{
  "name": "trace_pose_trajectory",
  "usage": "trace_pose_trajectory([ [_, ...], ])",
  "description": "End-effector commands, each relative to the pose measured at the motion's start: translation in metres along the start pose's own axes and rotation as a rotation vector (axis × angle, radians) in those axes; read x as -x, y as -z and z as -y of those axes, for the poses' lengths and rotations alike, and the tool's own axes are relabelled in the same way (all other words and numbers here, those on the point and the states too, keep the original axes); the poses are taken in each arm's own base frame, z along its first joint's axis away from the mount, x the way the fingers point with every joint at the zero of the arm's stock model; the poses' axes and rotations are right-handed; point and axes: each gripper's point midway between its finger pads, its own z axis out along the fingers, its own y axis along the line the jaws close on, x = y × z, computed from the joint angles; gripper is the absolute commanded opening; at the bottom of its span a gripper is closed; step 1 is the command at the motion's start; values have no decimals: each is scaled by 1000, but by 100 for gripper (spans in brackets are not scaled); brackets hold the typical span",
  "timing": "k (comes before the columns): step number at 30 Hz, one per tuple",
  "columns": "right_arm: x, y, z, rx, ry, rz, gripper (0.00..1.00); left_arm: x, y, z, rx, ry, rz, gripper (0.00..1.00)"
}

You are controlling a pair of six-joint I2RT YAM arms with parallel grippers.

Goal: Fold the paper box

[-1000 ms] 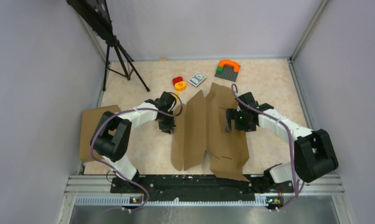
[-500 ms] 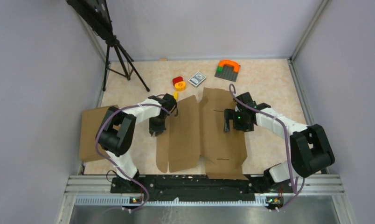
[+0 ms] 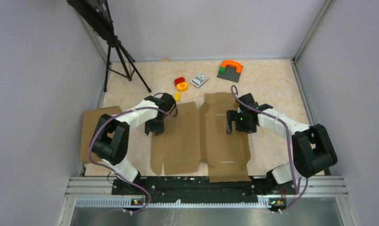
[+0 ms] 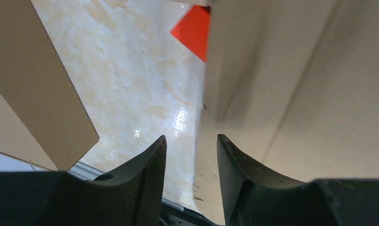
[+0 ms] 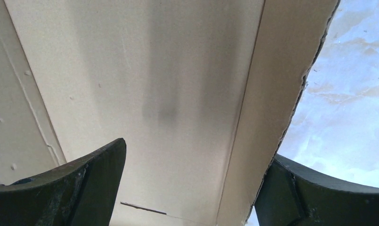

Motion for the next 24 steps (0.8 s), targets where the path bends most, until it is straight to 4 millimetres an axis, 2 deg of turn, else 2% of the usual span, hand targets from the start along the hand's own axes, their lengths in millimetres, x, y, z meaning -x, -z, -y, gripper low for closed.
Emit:
trace_pose_trajectory([
  [1,9,-1,-2,-3,15,35,92,11,20,-9,-10,18,52,48],
  [8,10,0,-1,-11,12,41,92,17,32,0,-87,22,74,48],
  [10,10,0,-1,-13,11,38,92,21,41,13,-170,19,87,49],
  [13,10,0,-1,-12,11,41,92,34,63,42,-362,-2,127,51],
  [17,10,0,-2,-4,7,47,92,66,101,85,-613,-54,207,54],
  [19,10,2,-3,0,3,55,92,90,113,104,-688,-93,264,54],
  [21,9,3,-2,-2,0,61,92,113,121,123,-740,-126,298,53],
  [22,10,4,-1,-7,-1,64,92,124,116,134,-749,-140,293,50],
  [23,10,5,0,-14,-2,67,92,139,125,142,-775,-153,322,46],
  [24,10,6,2,-23,-6,69,91,148,118,155,-785,-168,312,43],
])
